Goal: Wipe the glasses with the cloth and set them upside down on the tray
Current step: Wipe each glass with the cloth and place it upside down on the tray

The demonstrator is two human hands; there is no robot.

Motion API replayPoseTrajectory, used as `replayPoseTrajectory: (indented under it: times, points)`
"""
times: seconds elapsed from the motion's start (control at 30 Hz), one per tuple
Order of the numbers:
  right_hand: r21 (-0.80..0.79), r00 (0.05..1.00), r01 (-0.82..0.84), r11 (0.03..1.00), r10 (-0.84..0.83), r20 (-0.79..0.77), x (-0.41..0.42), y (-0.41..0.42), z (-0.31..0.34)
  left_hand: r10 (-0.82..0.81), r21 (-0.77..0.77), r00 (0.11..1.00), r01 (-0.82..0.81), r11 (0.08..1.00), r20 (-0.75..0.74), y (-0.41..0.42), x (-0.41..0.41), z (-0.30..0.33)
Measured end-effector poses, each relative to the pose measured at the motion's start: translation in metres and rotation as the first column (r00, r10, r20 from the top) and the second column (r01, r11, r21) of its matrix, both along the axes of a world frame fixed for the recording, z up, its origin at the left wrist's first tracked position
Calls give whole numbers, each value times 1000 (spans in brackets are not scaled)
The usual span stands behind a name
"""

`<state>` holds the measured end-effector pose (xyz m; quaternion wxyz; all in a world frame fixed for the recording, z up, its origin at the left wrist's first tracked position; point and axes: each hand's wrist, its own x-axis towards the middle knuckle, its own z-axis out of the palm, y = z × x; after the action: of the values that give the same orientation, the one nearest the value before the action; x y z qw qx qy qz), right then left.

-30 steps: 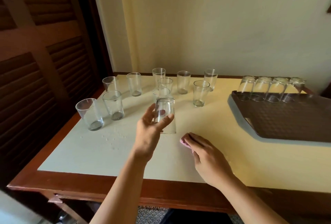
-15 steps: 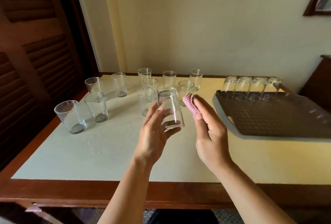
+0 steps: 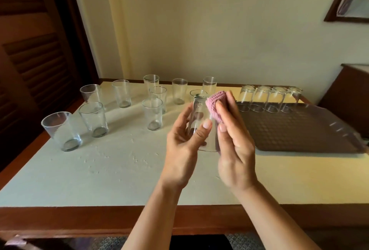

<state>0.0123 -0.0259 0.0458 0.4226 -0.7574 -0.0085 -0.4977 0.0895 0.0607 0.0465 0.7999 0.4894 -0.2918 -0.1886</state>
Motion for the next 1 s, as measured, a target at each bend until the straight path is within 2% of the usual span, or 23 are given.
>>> replayPoseTrajectory:
  times: [0.13, 0.27, 0.37, 0.43, 0.5, 0.6, 0.67, 0.8, 0.93, 1.0]
  points:
    - [107, 995, -102, 989, 100, 22, -10, 22, -18, 65, -59, 995, -69, 996, -72, -6, 4, 0]
    - [210, 992, -114, 971, 99, 84, -11, 22, -13, -52, -66, 995, 46, 997, -84, -3, 4, -1]
    - [240, 997, -38, 970, 23, 68, -2, 6, 7, -144, -78, 987, 138, 987, -72, -5, -8, -4]
    - [258, 994, -89, 962, 68, 89, -3, 8, 8, -167, -99, 982, 158, 982, -90, -6, -11, 1]
    - [239, 986, -155, 959, 136, 93, -11, 17, -4, -164, -121, 980, 150, 981, -113, -5, -7, 6]
    - [183, 990, -132, 974, 120, 78, -20, 25, -18, -141, -139, 978, 120, 983, -153, -2, -5, 8]
    - [167, 988, -143, 976, 130, 88, -19, 17, -7, -140, -125, 984, 127, 984, -107, -3, -13, 4]
    - [77, 999, -22, 997, 20, 25, -7, -1, 13, -153, -129, 979, 136, 982, -136, -6, -18, 10]
    - [60, 999, -43, 997, 42, 22, -21, 22, -10, -154, -104, 982, 144, 984, -104, -7, -8, 18]
    - [105, 995, -97, 990, 92, 46, -23, 17, -8, -131, -107, 988, 122, 987, -79, -6, -12, 15]
